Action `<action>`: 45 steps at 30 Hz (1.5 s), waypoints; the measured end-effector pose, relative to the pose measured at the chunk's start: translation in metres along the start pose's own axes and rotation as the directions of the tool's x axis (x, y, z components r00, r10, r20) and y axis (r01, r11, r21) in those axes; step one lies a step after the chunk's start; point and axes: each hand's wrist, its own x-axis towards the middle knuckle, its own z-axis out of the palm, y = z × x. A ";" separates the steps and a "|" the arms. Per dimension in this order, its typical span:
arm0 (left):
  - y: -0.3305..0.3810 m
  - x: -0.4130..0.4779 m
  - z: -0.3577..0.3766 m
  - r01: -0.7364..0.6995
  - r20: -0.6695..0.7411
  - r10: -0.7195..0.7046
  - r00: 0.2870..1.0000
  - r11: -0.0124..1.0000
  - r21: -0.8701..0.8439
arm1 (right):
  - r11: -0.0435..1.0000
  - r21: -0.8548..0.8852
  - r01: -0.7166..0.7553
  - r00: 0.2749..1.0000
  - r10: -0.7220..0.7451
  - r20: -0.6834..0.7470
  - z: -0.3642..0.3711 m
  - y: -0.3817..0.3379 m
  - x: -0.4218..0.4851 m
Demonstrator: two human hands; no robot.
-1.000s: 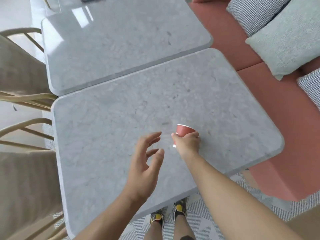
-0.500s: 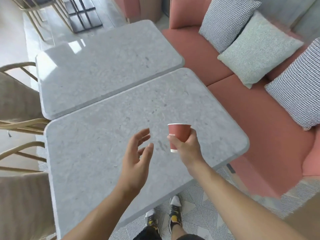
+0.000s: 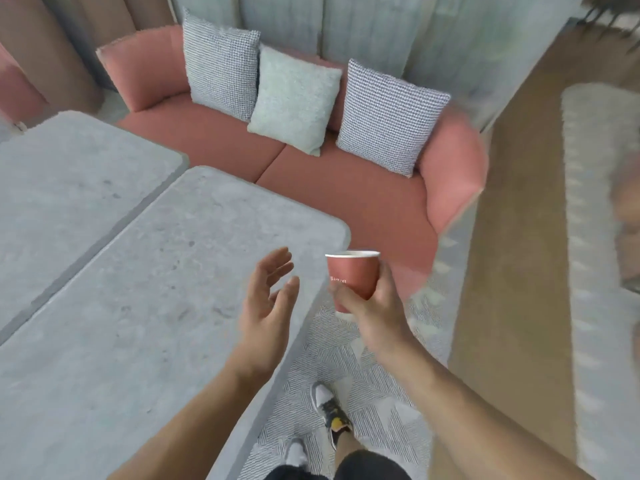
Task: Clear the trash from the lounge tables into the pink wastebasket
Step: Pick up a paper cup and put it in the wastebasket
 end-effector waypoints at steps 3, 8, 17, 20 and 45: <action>0.005 -0.017 0.026 -0.015 0.181 0.021 0.983 0.999 -0.032 | 0.999 0.044 0.017 0.985 -0.009 -0.172 -0.030 0.008 -0.035; 0.015 -0.054 0.072 -0.019 0.435 0.055 0.899 0.996 -0.086 | 0.990 0.109 0.088 0.909 -0.035 -0.415 -0.084 0.015 -0.100; 0.041 -0.147 0.156 -0.014 0.768 0.114 0.631 0.991 -0.135 | 0.974 0.102 0.200 0.648 -0.054 -0.760 -0.164 0.019 -0.229; 0.047 -0.197 0.190 -0.054 0.858 0.144 0.493 0.989 -0.135 | 0.972 0.098 0.212 0.514 -0.026 -0.857 -0.191 0.021 -0.293; 0.089 -0.822 0.309 0.104 0.907 0.170 -0.384 0.985 -0.141 | 0.958 0.050 0.282 -0.457 0.180 -0.871 -0.287 0.114 -0.925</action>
